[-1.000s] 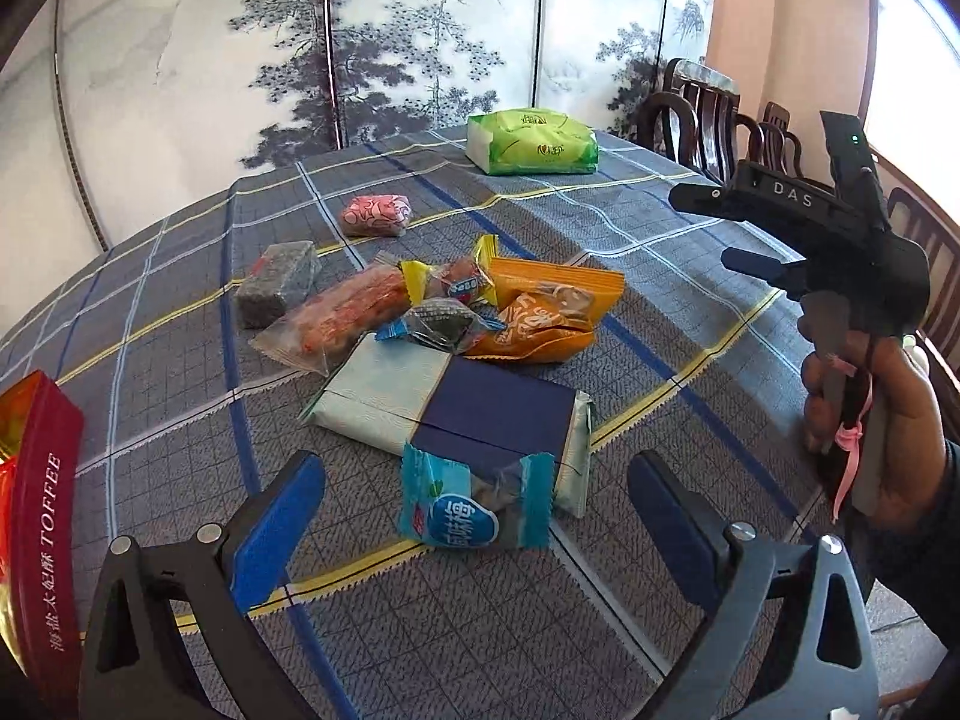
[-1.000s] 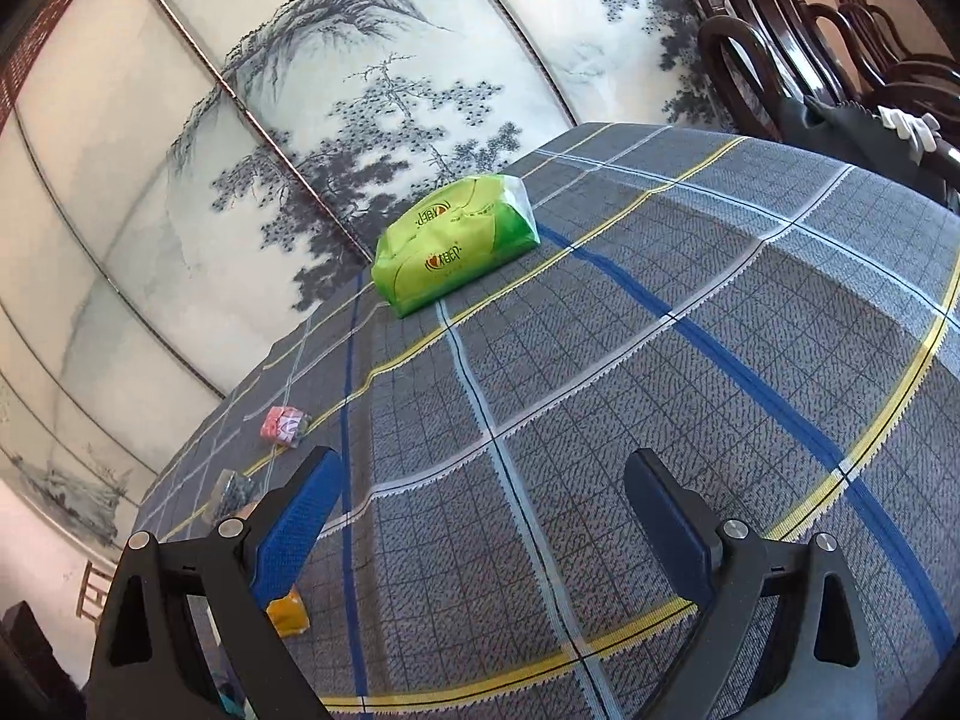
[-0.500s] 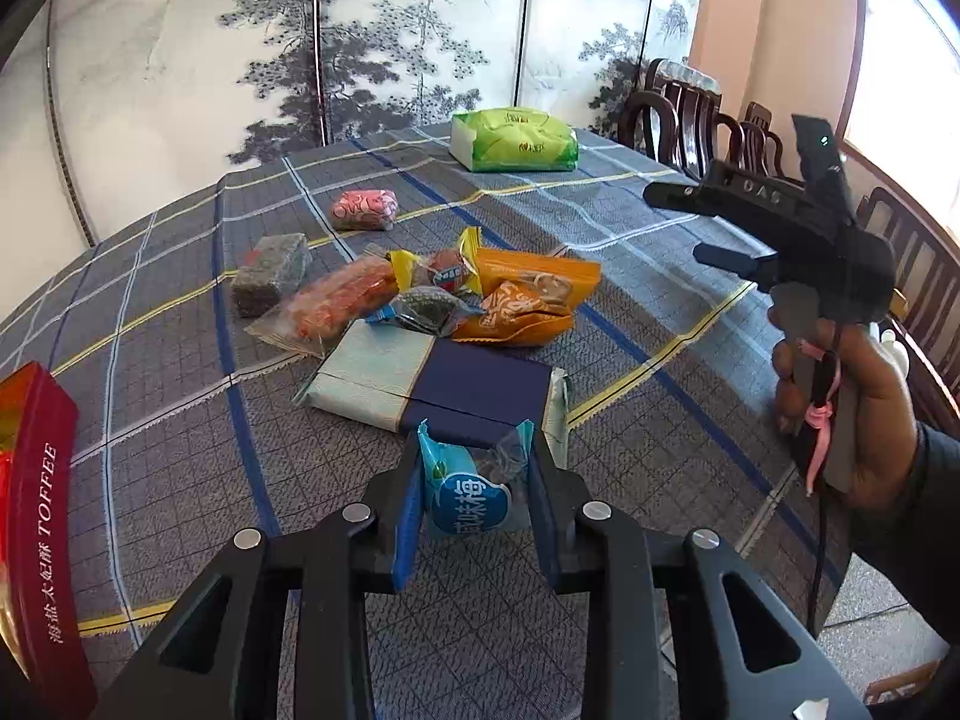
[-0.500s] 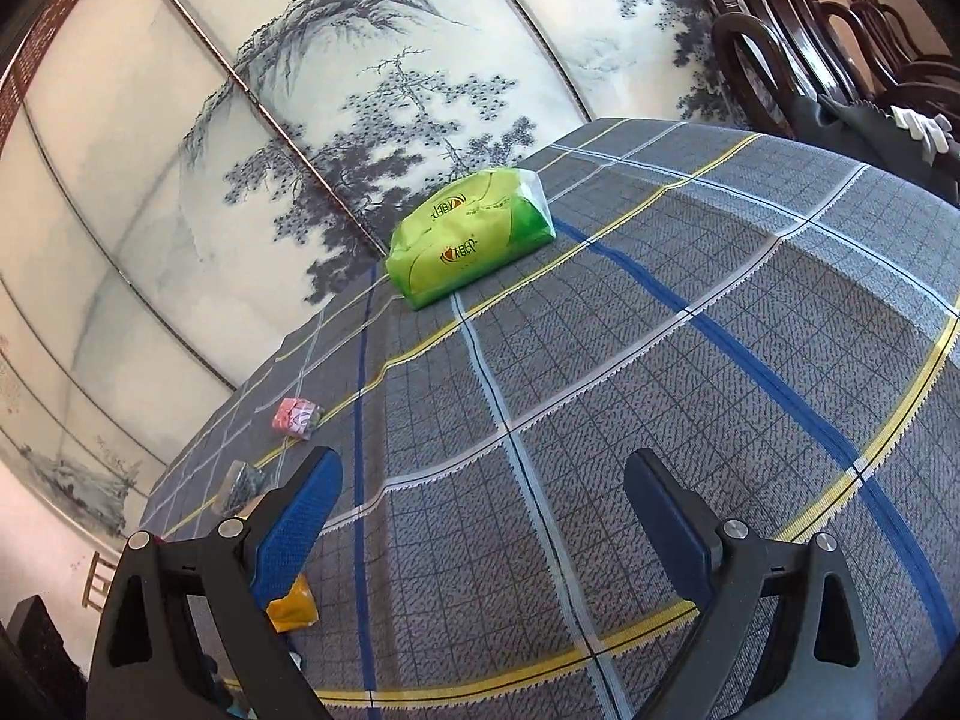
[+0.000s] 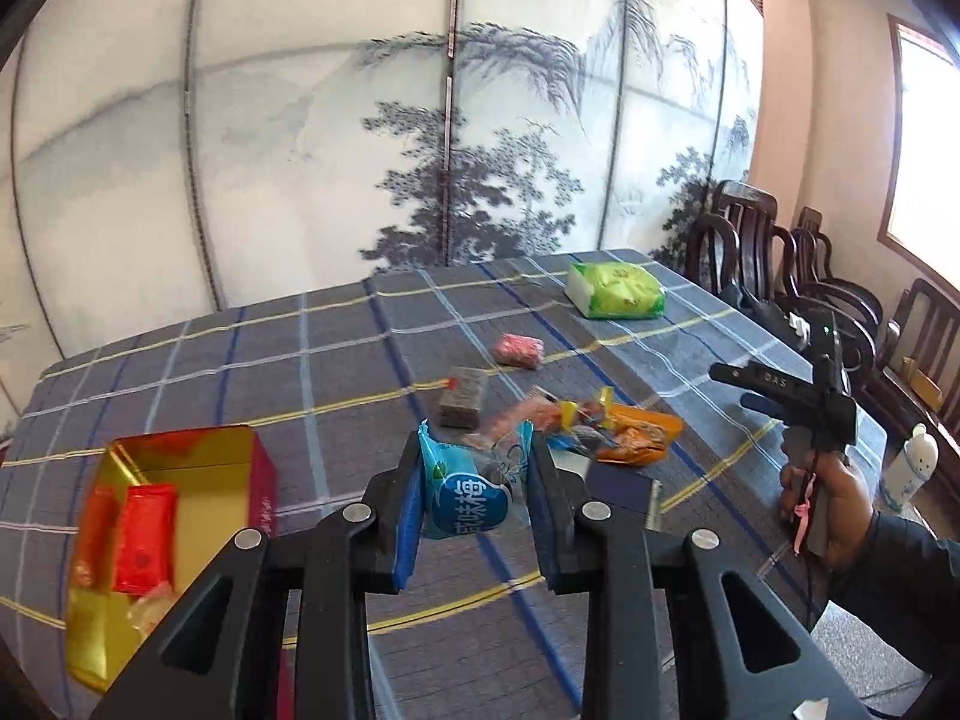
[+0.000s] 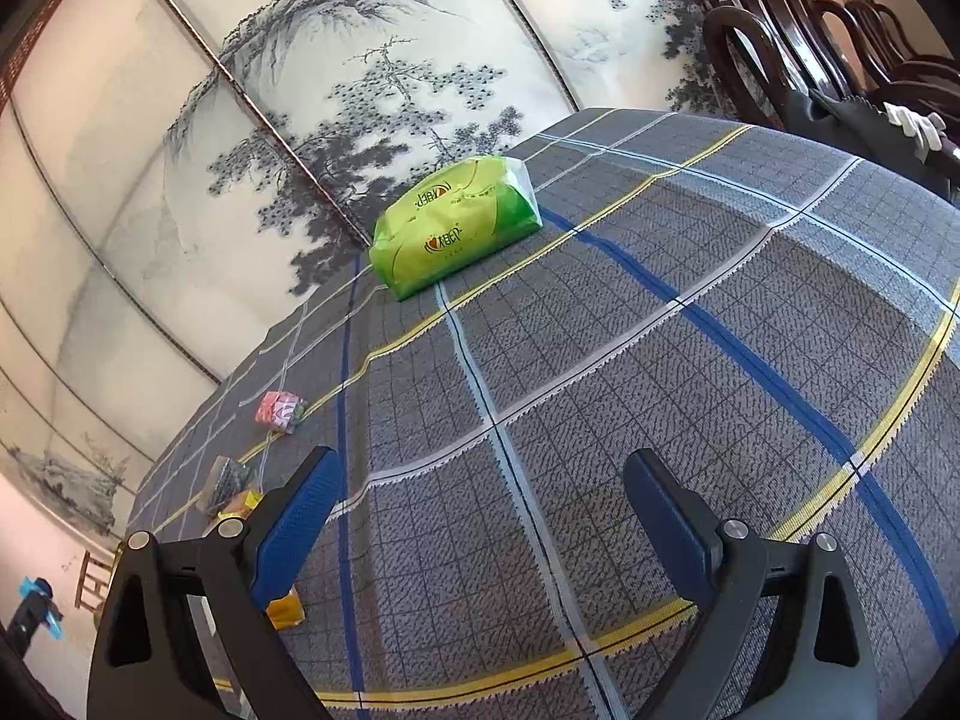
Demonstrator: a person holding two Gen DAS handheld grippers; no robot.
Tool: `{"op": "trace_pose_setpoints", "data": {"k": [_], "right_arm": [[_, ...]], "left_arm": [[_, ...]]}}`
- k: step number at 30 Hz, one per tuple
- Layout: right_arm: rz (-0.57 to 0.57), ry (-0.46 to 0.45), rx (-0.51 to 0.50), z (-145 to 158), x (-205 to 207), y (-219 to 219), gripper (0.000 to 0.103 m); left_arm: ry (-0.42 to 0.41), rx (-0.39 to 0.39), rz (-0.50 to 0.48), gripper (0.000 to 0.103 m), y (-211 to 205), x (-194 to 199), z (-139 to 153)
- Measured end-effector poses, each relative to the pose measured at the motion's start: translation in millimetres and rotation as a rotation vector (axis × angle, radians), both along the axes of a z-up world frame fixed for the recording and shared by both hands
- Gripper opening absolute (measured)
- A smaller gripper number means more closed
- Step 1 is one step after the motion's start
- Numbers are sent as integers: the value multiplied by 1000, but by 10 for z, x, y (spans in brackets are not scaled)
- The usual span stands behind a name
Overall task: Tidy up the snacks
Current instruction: 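Carry the blue candy into the tin and open the left tool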
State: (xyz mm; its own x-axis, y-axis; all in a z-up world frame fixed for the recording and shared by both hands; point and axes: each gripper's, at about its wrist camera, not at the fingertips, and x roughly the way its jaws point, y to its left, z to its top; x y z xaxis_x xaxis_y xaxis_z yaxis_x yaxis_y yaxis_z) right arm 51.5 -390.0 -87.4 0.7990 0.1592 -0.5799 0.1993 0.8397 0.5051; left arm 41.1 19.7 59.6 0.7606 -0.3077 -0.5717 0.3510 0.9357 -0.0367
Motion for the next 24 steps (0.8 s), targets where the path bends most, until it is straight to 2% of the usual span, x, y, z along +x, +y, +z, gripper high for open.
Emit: {"op": "trace_pose_setpoints", "data": {"k": [6,11,17,24], "right_arm": [[-1,23,-19,-14,36,24,96],[-2,32,-36,-10,43,41,96],[-8,40,-50,-4,53,55,96],[-7,40,-50,-5,57,56,97]], "left_arm": [[-22,1,104,27,728,16,198],[-25,-2,187,27,1177,69,180],[7,-1,243,28,1457,55,16],[53,-34,290,28,1642,64,-151]]}}
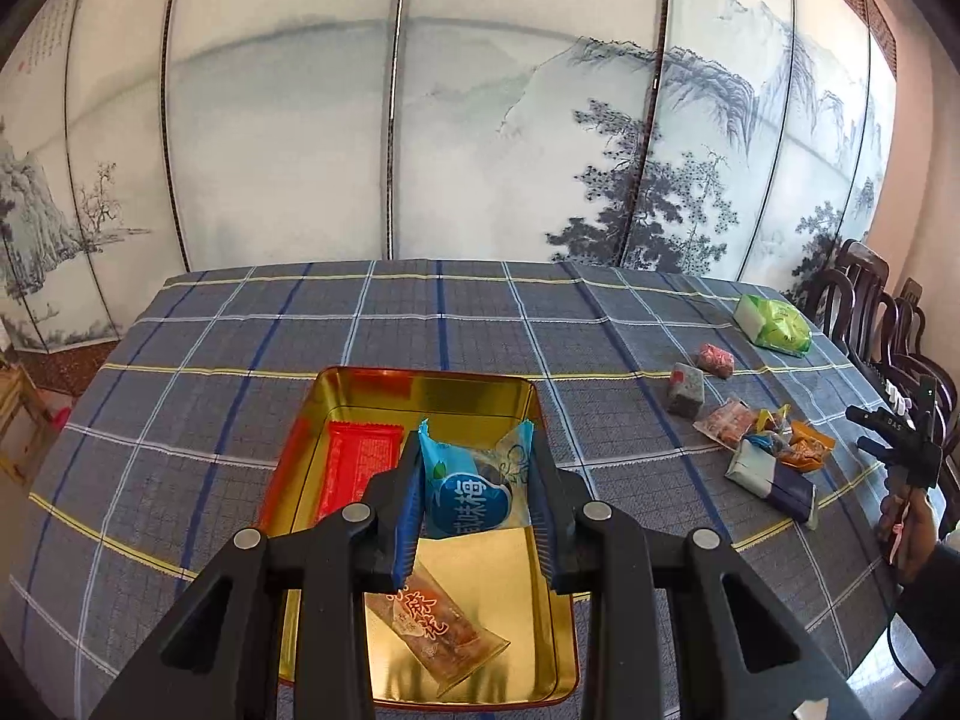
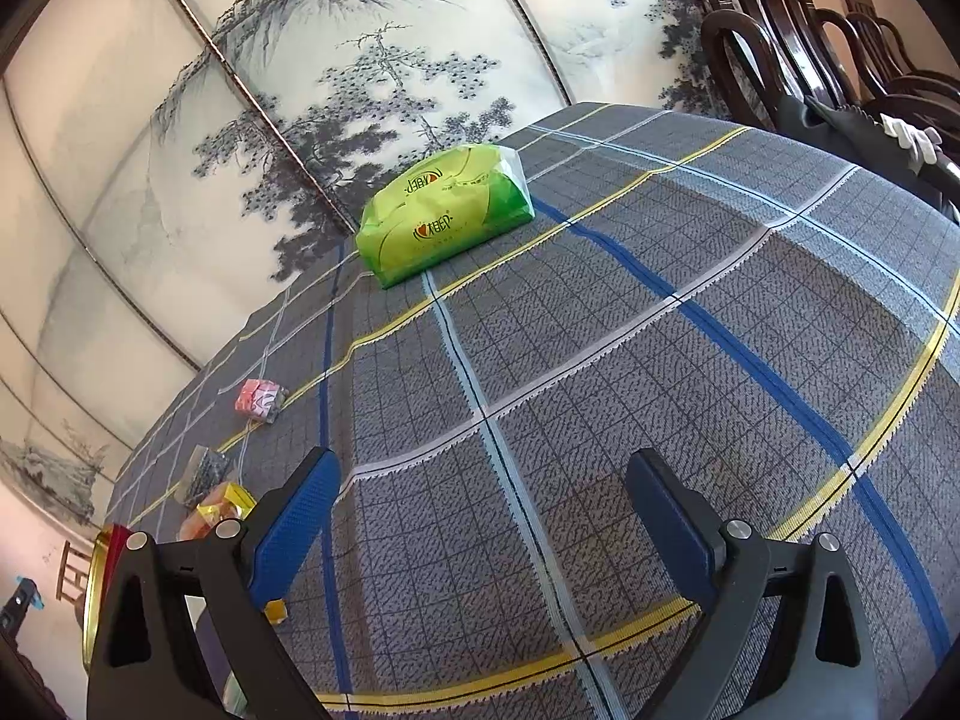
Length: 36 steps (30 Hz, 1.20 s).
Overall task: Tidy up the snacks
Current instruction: 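Carry the blue candy into the tin and open the left tool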
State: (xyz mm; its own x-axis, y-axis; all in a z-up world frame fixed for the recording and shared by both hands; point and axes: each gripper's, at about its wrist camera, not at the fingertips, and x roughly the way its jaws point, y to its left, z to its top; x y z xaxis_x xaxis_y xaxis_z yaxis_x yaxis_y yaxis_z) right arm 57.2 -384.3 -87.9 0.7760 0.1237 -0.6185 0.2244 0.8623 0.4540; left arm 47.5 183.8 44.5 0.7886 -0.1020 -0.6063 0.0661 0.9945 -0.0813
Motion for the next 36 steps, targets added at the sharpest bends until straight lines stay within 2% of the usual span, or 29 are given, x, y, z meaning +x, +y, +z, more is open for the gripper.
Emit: {"op": "trace_pose_setpoints", "data": {"k": [9,16,21,24,28,36], "right_arm": [[4,-7,9,1,5,10,98],[4,-8,11,3,7,8,98],[4,-10,13,4,6,5,98],[5,-10,13,5,2,3,98],[5,-11,14,5,1,-1,99],[4,-12,14,3,0,-4,99]], "left_arm": [[18,3,44,28,116,36,-20],[94,-39,54,28,195,303,-50],[163,-64,48,28,145,597,-207],[189,-35,41,28,55,772,-288],[243,-33,46,28,21,1024,-416],[358,-16,112,28,23,1438,-752]]}}
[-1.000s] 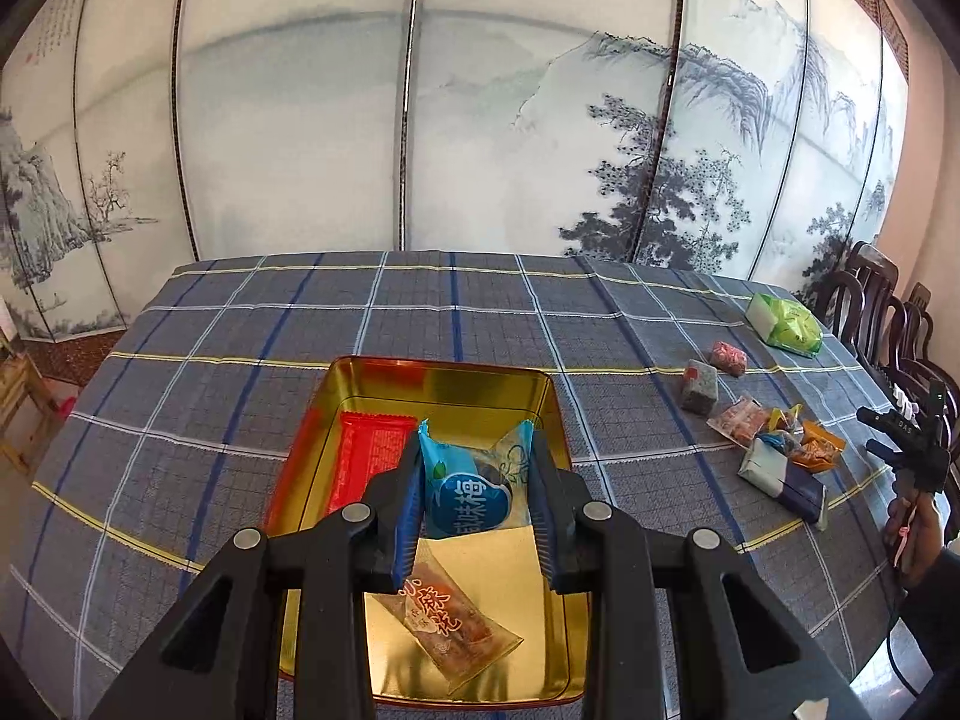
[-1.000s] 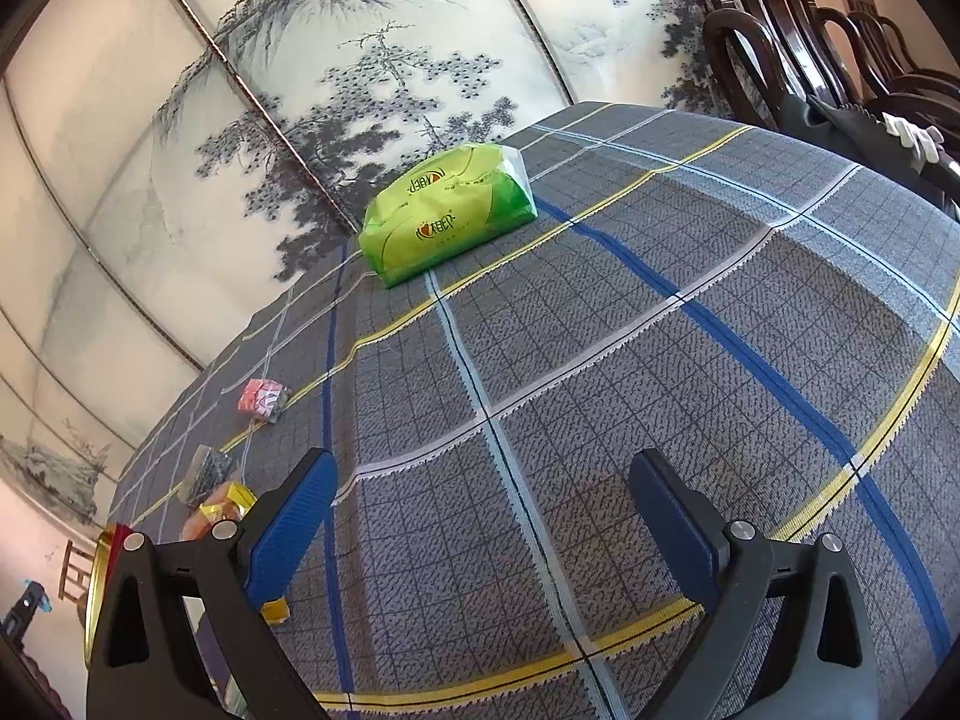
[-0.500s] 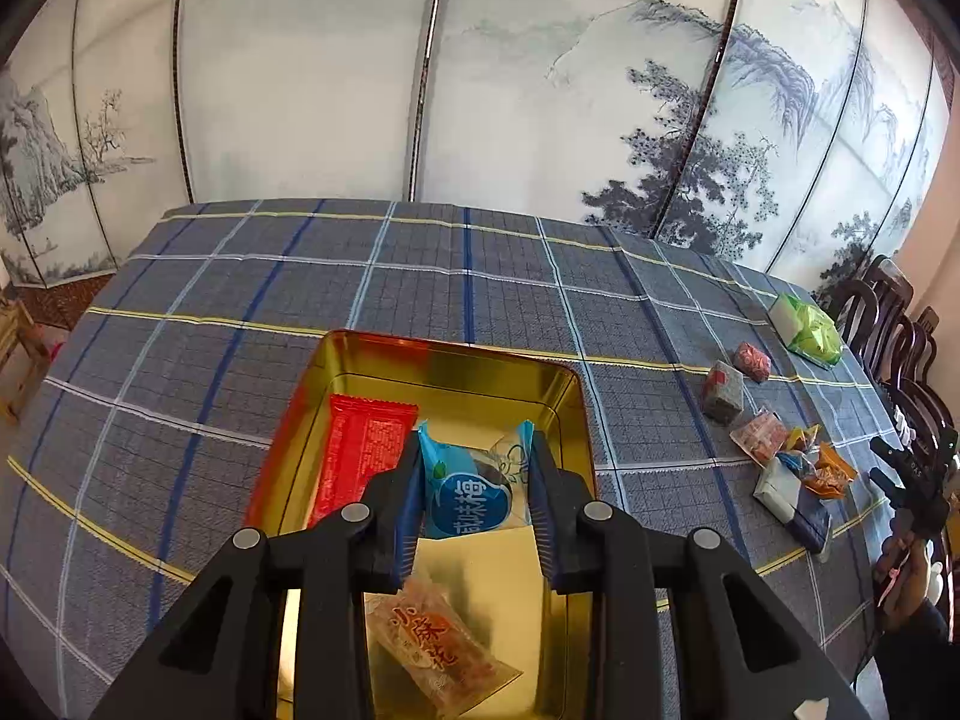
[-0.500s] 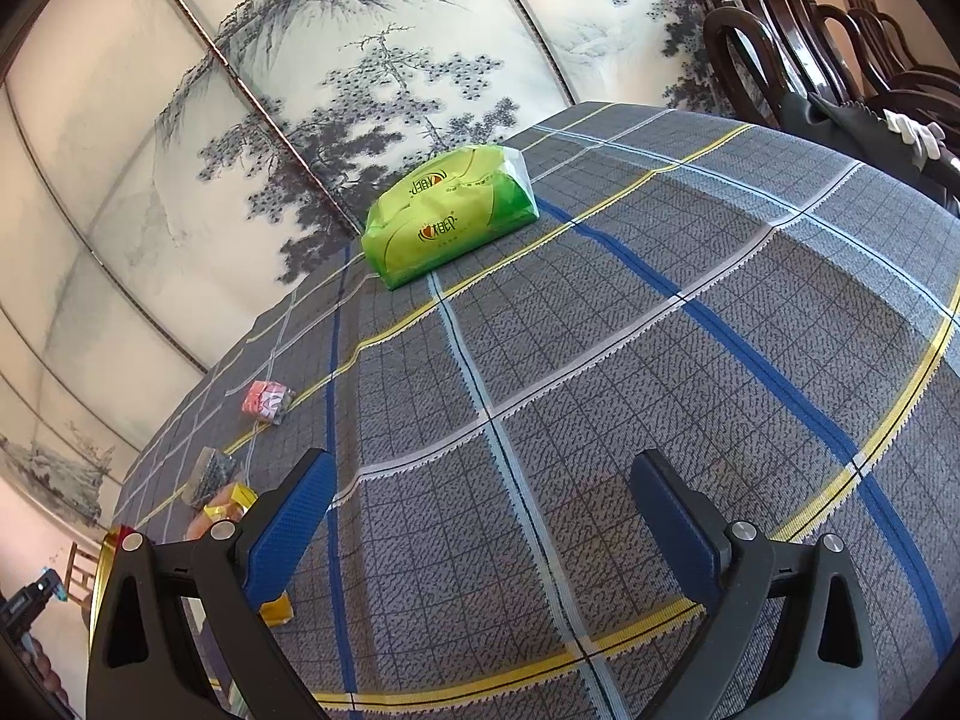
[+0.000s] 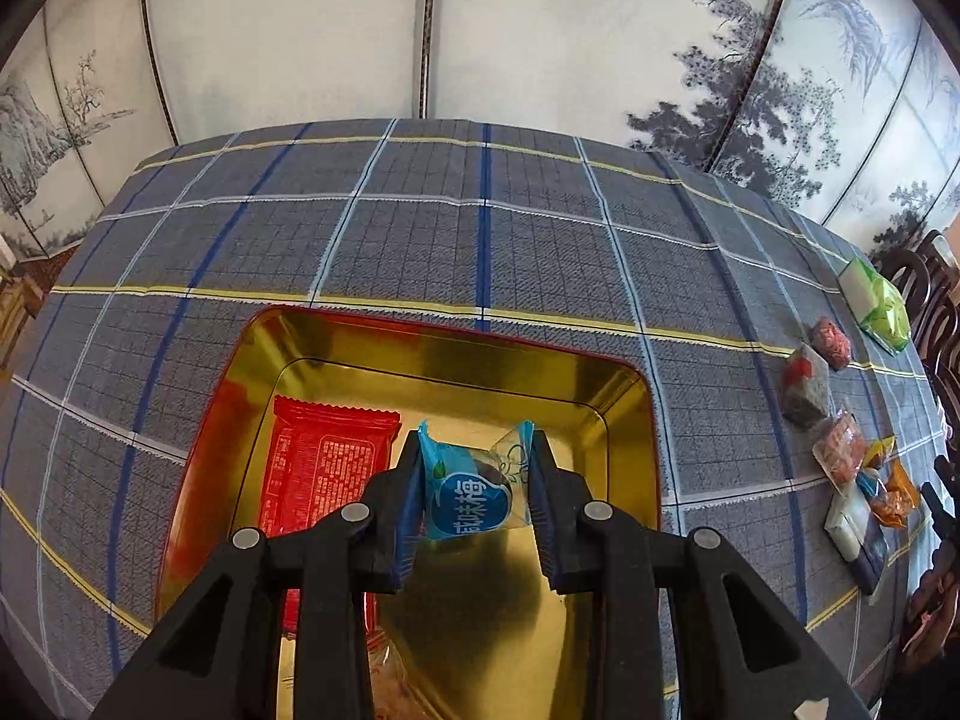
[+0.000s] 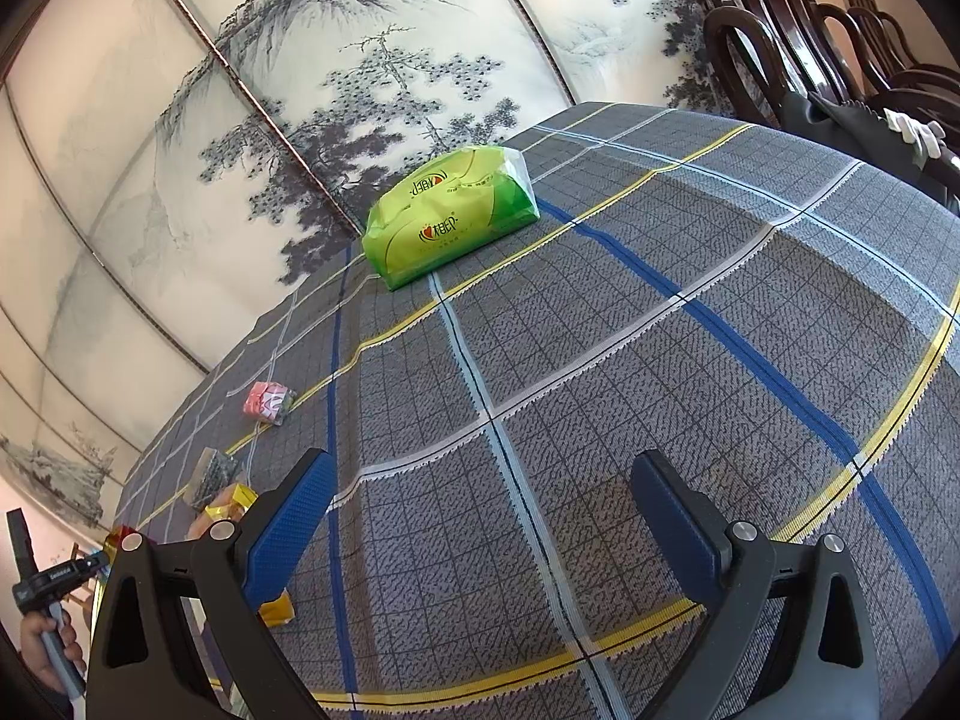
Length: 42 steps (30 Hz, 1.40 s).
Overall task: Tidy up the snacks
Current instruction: 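Carry the blue candy into the tin and open the left tool, then move the right tool to the pink wrapped candy and grasp it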
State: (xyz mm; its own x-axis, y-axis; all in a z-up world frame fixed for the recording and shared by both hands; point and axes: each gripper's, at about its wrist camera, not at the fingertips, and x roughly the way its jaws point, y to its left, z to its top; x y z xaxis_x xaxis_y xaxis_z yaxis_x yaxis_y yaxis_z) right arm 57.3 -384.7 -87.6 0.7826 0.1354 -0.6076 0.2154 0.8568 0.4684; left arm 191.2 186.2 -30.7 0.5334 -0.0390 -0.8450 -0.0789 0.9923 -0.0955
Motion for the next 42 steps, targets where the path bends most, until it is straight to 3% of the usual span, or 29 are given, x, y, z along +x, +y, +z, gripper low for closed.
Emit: {"op": "trace_pose_setpoints", "data": {"k": [8,14,19,22,25,27,30,32,37,42], "right_arm": [[1,1,-2,-2,2,3,99],[1,0,-2,-6,1,0,99],[2,0,-4,-6,5,8,99],[1,1,-7,-9,8,12,99],[1,21,-40,-12,43,67,100],[22,71,-118,9,120,181,100],[127,64,-257,170,253,472,100],[213,43,-345,349,421,710,100],[475,79,-426,589,1150,1326,100],[667,166,-595,410,1687,1894,100]], "left_arm": [[64,21,30,28,9,196,-202],[62,13,43,30,11,218,-267],[45,-19,46,54,46,166,-245],[-22,-29,34,57,73,17,-85],[-128,-53,-6,66,109,-321,198],[-209,-75,-21,75,159,-668,406],[-308,-109,-50,86,230,-1271,611],[-341,-107,-65,87,269,-1664,632],[-310,-127,-33,88,247,-2400,358],[-284,-145,13,88,164,-2896,59]]}}
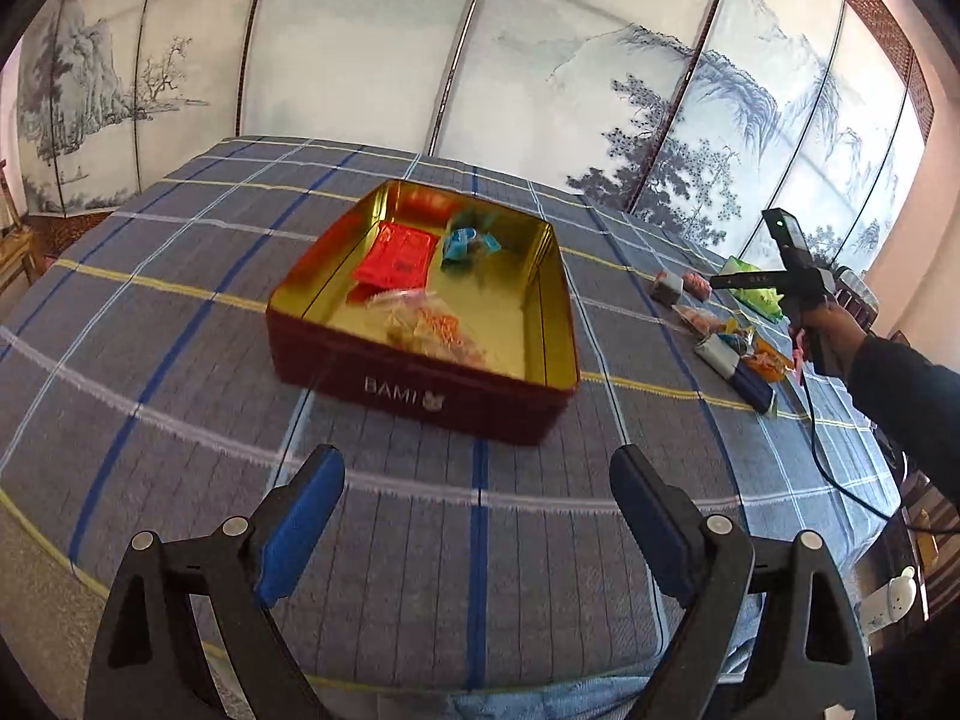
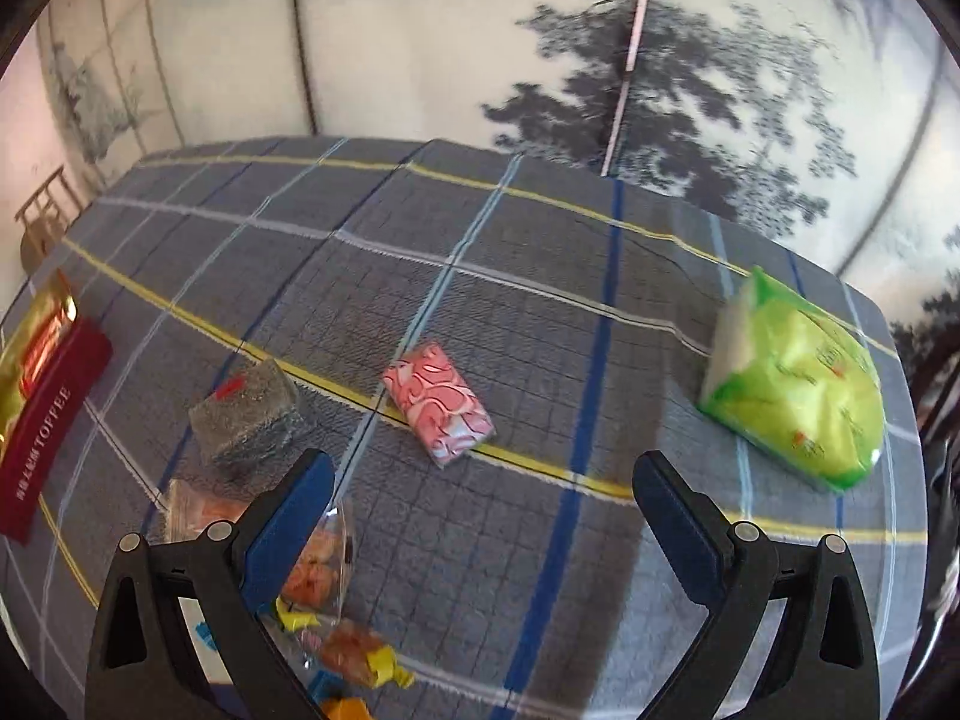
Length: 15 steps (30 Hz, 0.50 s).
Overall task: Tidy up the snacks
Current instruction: 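Move the right tool to the pink wrapped candy and grasp it, then lift the pink candy with the right tool and carry it toward the tin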
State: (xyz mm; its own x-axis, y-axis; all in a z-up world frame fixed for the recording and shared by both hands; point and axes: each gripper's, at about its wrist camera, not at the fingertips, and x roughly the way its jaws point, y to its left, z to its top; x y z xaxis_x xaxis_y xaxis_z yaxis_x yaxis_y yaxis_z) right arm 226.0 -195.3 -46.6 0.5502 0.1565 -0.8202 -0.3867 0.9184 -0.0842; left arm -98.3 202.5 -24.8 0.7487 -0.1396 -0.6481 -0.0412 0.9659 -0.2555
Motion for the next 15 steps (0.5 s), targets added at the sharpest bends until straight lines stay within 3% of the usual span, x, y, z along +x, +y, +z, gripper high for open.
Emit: {"op": "trace_pose_setpoints", "data": {"k": [3,5,7,8,10,15], "right_arm": [[37,24,-40,-149,174,138,93],[69,65,3,-232,244,176,77],[83,76,-15,-310,291,232,43],[75,67,-34,-334,304,249,42],[69,73,9,-335,323,229,31],[45,26,-14,-319,213,258,30]], "left_arm": [[5,-35,6,87,-34,-100,-87],[17,-60,-9,87,-76,-102,-105],[12,-37,-28,87,-145,-100,-85],[3,-23,-36,87,-172,-104,-67],[-10,-8,-56,87,-231,-91,-22],[-35,1,-89,87,-358,-129,39]]}}
